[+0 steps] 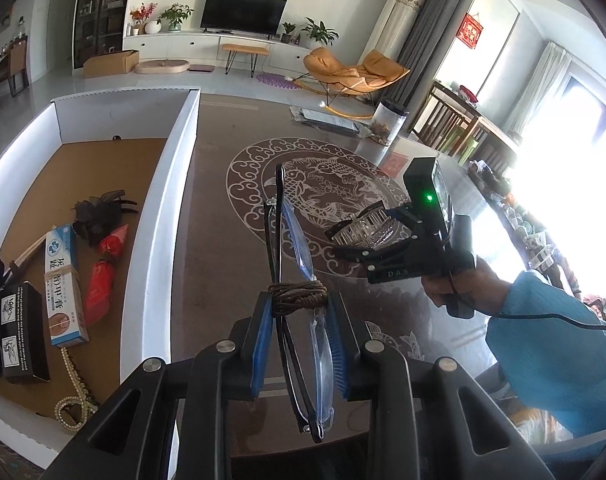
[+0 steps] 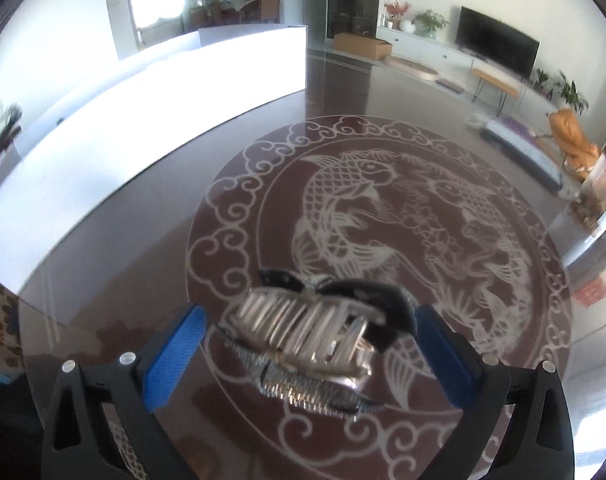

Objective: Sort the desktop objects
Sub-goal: 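Carry the glasses with the left gripper while the right gripper carries the claw clip to the box, then open both grippers to drop the glasses and claw clip into the box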

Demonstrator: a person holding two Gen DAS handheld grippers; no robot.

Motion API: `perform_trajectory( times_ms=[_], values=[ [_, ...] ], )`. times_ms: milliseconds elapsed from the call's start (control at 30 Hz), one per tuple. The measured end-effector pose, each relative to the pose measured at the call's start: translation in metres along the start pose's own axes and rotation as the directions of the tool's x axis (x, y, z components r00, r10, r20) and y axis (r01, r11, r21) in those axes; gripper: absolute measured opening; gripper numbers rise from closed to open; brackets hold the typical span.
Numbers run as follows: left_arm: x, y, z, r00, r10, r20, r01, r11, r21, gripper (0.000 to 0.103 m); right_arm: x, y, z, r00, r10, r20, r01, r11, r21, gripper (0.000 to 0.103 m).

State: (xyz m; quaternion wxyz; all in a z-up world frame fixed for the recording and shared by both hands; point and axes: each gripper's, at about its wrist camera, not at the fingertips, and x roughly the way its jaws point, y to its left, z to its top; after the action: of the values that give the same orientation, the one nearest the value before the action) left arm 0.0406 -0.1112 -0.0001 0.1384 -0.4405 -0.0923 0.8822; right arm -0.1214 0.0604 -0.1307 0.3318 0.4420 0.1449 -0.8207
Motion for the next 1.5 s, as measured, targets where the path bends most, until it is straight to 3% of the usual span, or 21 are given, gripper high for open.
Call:
perform_trajectory(
  times_ms=[33, 200, 433, 600, 733, 833, 967, 1167, 1300, 1333, 1367, 1433, 1467, 1500],
  values=[
    [0.0, 0.001, -0.001, 1.0, -0.001, 0.0, 0.001, 1.0, -0.003, 0.027, -0.001, -0.002, 0.002, 1.0, 0.019, -0.011, -0.019, 1.0, 0.016, 0.059],
    [-0.004, 0.004, -0.004, 1.0, -0.001, 0.004, 0.001, 1.0, -0.004, 0.027, -0.015, 0.0, -0.007, 1.0, 0.015, 0.003, -0.015, 0.999, 0.036, 0.052],
    [-0.019, 0.01, 0.002, 0.999, -0.039, 0.03, 0.039, 0.999, -0.016, 0.027, -0.049, 0.018, 0.001, 1.0, -0.006, -0.017, 0.006, 1.0, -0.002, 0.051],
    [-0.058, 0.039, 0.016, 0.996, 0.006, 0.088, -0.003, 0.999, -0.034, 0.027, -0.092, 0.057, 0.059, 0.995, 0.06, 0.078, -0.058, 0.998, -0.023, 0.051],
    [-0.089, 0.09, 0.026, 0.986, 0.119, 0.116, -0.109, 0.99, -0.092, 0.027, -0.112, 0.121, 0.122, 0.976, 0.165, 0.142, -0.15, 0.983, -0.11, 0.051],
    [-0.102, 0.135, 0.031, 0.975, 0.2, 0.097, -0.183, 0.97, -0.16, 0.027, -0.107, 0.171, 0.161, 0.955, 0.261, 0.138, -0.24, 0.958, -0.155, 0.051],
    [-0.101, 0.179, 0.029, 0.961, 0.271, 0.046, -0.256, 0.943, -0.211, 0.027, -0.085, 0.237, 0.183, 0.937, 0.346, 0.044, -0.329, 0.92, -0.211, 0.051],
    [-0.071, 0.224, 0.023, 0.957, 0.287, -0.046, -0.289, 0.917, -0.274, 0.027, -0.016, 0.292, 0.17, 0.94, 0.294, -0.176, -0.332, 0.906, -0.261, 0.051],
    [-0.052, 0.237, 0.019, 0.953, 0.291, -0.089, -0.304, 0.907, -0.291, 0.028, 0.012, 0.303, 0.155, 0.932, 0.269, -0.245, -0.331, 0.905, -0.267, 0.051],
    [-0.048, 0.239, 0.018, 0.952, 0.292, -0.094, -0.306, 0.904, -0.298, 0.028, 0.017, 0.303, 0.154, 0.927, 0.275, -0.254, -0.34, 0.903, -0.262, 0.057],
    [-0.046, 0.242, 0.017, 0.951, 0.293, -0.099, -0.31, 0.9, -0.306, 0.029, 0.02, 0.302, 0.153, 0.924, 0.278, -0.261, -0.345, 0.902, -0.26, 0.078],
    [-0.043, 0.246, 0.016, 0.947, 0.3, -0.114, -0.321, 0.891, -0.321, 0.032, 0.023, 0.303, 0.154, 0.93, 0.274, -0.247, -0.336, 0.903, -0.266, 0.102],
    [-0.042, 0.247, 0.016, 0.945, 0.302, -0.127, -0.327, 0.886, -0.328, 0.039, 0.022, 0.302, 0.156, 0.931, 0.277, -0.238, -0.337, 0.902, -0.268, 0.102],
    [-0.042, 0.248, 0.016, 0.942, 0.307, -0.133, -0.334, 0.883, -0.331, 0.054, 0.02, 0.302, 0.158, 0.932, 0.277, -0.233, -0.336, 0.902, -0.27, 0.102]
  ],
)
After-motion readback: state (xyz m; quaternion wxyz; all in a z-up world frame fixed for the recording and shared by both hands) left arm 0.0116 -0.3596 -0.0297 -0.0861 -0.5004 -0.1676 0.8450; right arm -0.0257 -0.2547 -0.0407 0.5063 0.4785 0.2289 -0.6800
